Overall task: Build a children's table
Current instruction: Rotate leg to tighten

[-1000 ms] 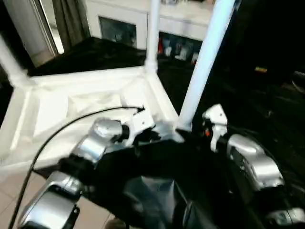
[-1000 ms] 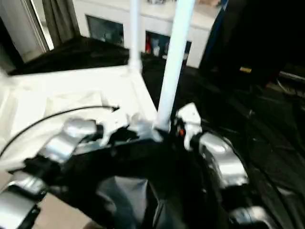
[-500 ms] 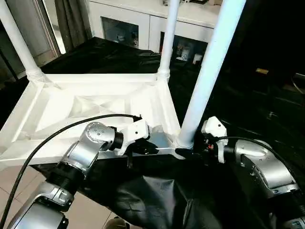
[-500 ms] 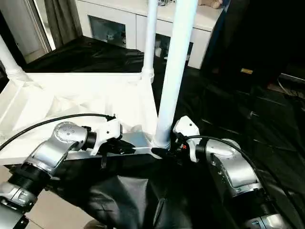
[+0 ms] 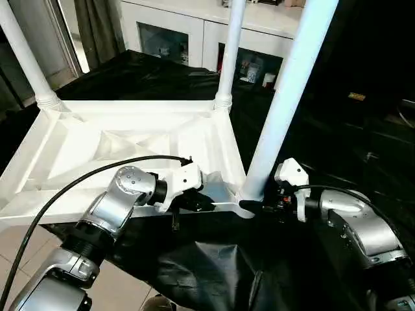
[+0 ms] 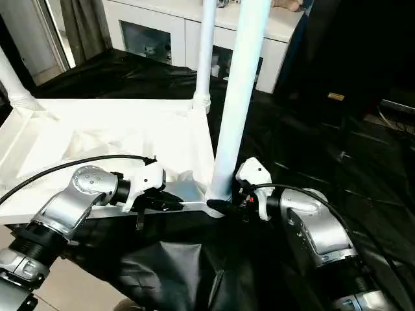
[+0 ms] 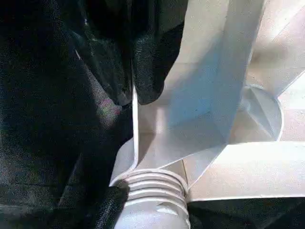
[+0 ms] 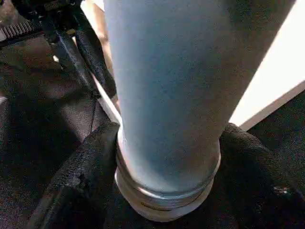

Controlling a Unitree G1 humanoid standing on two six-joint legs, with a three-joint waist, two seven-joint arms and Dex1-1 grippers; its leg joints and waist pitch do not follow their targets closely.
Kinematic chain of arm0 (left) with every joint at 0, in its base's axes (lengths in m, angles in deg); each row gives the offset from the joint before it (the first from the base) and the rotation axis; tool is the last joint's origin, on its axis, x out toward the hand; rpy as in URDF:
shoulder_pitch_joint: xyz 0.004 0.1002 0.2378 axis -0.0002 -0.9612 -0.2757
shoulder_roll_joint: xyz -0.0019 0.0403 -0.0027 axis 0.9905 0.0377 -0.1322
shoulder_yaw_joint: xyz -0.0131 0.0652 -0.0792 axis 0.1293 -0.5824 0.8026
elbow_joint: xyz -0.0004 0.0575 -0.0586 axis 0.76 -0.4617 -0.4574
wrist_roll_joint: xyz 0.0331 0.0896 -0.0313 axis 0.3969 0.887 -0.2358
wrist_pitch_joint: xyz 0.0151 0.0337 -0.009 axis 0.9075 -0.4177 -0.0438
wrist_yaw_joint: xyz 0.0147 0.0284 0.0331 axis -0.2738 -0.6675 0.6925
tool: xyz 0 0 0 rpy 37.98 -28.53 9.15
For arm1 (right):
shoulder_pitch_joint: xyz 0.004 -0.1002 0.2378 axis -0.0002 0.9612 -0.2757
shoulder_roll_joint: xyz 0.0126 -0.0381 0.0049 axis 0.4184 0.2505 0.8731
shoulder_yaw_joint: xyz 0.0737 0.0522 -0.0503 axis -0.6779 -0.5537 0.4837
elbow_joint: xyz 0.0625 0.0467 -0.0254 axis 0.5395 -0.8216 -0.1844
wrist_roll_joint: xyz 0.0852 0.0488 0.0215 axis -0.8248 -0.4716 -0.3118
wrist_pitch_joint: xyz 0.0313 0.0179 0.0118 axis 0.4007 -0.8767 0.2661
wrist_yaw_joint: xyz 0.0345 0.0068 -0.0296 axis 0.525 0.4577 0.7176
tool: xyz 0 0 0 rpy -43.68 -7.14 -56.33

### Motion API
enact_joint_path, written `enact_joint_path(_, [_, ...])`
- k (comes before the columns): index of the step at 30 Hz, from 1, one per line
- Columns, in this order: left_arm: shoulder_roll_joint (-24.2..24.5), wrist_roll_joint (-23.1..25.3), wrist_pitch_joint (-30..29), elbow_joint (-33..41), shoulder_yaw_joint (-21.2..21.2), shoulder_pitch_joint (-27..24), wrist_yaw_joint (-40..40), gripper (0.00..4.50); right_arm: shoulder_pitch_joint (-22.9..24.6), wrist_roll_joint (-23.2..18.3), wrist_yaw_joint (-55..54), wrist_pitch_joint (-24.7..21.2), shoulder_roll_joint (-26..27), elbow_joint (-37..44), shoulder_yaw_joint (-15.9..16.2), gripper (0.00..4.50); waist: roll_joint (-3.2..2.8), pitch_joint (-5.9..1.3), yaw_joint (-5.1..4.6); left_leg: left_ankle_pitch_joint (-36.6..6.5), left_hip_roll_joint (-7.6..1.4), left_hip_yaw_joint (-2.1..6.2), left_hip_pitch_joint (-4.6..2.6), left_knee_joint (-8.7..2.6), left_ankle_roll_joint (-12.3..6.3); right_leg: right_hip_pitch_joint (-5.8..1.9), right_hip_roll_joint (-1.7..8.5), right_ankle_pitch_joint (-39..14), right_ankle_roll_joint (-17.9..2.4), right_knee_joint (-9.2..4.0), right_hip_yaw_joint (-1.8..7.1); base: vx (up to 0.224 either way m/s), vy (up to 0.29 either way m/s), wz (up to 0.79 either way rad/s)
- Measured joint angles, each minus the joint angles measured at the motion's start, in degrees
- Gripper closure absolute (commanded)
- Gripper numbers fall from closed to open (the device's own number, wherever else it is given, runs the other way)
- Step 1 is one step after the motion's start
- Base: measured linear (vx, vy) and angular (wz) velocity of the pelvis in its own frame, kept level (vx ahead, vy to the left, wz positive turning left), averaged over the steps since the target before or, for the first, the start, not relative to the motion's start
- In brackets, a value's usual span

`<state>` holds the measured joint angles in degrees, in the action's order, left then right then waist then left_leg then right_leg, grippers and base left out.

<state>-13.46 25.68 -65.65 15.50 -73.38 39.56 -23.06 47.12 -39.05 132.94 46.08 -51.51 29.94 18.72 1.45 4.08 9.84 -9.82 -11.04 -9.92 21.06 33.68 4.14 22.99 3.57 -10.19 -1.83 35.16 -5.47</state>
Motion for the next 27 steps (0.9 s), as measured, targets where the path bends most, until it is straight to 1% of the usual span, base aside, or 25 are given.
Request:
enact_joint_path(3, [-1.13,0.88,-0.3,-1.43,0.66,0.46,3.74,4.5,-0.27,0.4,-6.21,-0.42,3.77,-2.28,-1.48,1.76,0.11,-0.07,-0.33,0.0,-0.01,0.0,-0.1,0.05,0.01,-0.07,-0.01,0.02,-0.03,0.06,0.0,0.0,0.0,0.0])
enact_joint_path(7, [-5.12,3.2,-1.78,-6.54,1.25,3.45,11.81,4.5,-3.19,1.35,-18.76,-2.93,9.92,-6.82,-4.53,1.77,0.21,-0.14,-0.71,0.01,0.0,0.01,-0.23,0.11,0.02,-0.21,0.0,0.04,-0.03,-0.02,0.0,0.0,0.0,0.0])
enact_joint_path(8, [-7.17,4.08,-2.67,-9.11,1.49,5.16,15.51,4.5,-4.55,1.54,-24.82,-3.61,13.0,-8.82,-6.35,1.77,0.21,-0.14,-0.79,0.01,0.0,0.01,-0.25,0.15,0.02,-0.21,0.0,0.04,-0.03,-0.04,0.0,0.0,0.0,0.0])
enact_joint_path(9, [-8.69,4.46,-3.41,-10.59,1.55,6.15,17.95,4.5,-5.47,2.08,-28.62,-3.99,14.46,-9.86,-7.25,1.77,0.21,-0.14,-0.89,0.01,0.02,0.01,-0.23,0.15,0.02,-0.18,0.04,0.04,-0.03,-0.09,-0.01,0.0,0.0,0.0])
enact_joint_path(11, [-13.59,4.75,-5.51,-16.14,1.96,9.54,24.58,4.5,-7.56,3.6,-38.65,-3.82,19.16,-12.99,-10.18,1.77,0.21,-0.14,-0.68,0.01,0.04,0.02,-0.18,0.16,0.02,-0.24,0.08,0.04,-0.02,-0.17,-0.04,0.0,0.0,0.0])
enact_joint_path(12, [-14.8,4.77,-5.82,-17.15,1.98,10.08,26.21,4.5,-8.06,4.1,-41.15,-3.78,20.02,-13.54,-10.59,1.77,0.17,-0.16,-0.58,0.01,0.11,-0.01,-0.17,0.15,0.02,-0.25,0.2,0.04,-0.02,-0.18,-0.04,0.0,0.0,0.0])
enact_joint_path(14, [-16.1,4.78,-6.06,-18.57,2.04,10.82,27.62,4.5,-8.37,4.57,-43.53,-3.63,20.85,-13.98,-10.76,1.77,0.05,-0.24,-0.28,0.01,0.2,-0.04,-0.19,0.14,0.02,-0.35,0.34,0.07,0.03,-0.18,-0.06,0.0,0.0,0.0])
enact_joint_path(18, [-16.67,5.17,-4.97,-19.69,2.17,11.27,27.74,4.5,-8.38,5.29,-44.17,-2.36,21.1,-14.42,-10.72,1.77,-0.07,-0.31,-0.16,0.01,0.28,-0.11,-0.12,0.13,0.01,-0.33,0.55,0.26,0.3,-0.14,-0.13,0.0,0.0,0.0])
enact_joint_path(19, [-16.92,5.19,-4.77,-19.95,2.16,11.39,27.74,4.5,-8.44,5.26,-44.18,-2.08,21.1,-14.63,-10.74,1.42,-0.09,-0.32,-0.16,0.01,0.28,-0.12,-0.12,0.12,0.01,-0.33,0.57,0.27,0.31,-0.13,-0.14,0.0,0.0,0.0])
enact_joint_path(21, [-17.03,5.3,-4.33,-20.1,2.16,11.41,27.74,4.5,-8.52,5.24,-44.17,-1.45,21.11,-14.95,-10.76,1.08,-0.12,-0.33,-0.16,0.01,0.28,-0.12,-0.11,0.1,0.01,-0.32,0.58,0.28,0.31,-0.12,-0.17,0.0,0.0,0.0])
enact_joint_path(23, [-16.79,5.65,-3.33,-20.9,2.24,11.76,28.32,4.5,-8.52,5.23,-43.79,-0.84,21.67,-15.14,-10.75,1.04,-0.11,-0.33,-0.25,0.01,0.28,-0.12,-0.09,0.05,0.0,-0.28,0.59,0.28,0.31,-0.12,-0.2,0.0,0.0,0.0])
enact_joint_path(25, [-16.22,5.87,-2.47,-21.12,2.45,11.77,28.7,4.5,-8.51,5.23,-42.77,-0.48,21.78,-15.23,-10.68,0.71,-0.11,-0.33,-0.46,0.02,0.28,-0.12,-0.05,0.04,0.01,-0.21,0.58,0.28,0.31,-0.12,-0.21,0.0,0.0,0.0])
enact_joint_path(27, [-15.5,5.9,-1.73,-21.13,2.44,11.76,28.07,4.5,-8.5,5.15,-39.58,-0.19,20.41,-15.21,-9.96,0.63,-0.11,-0.33,-0.58,0.02,0.27,-0.12,-0.02,0.01,0.0,-0.15,0.59,0.28,0.31,-0.12,-0.22,0.0,0.0,0.0])
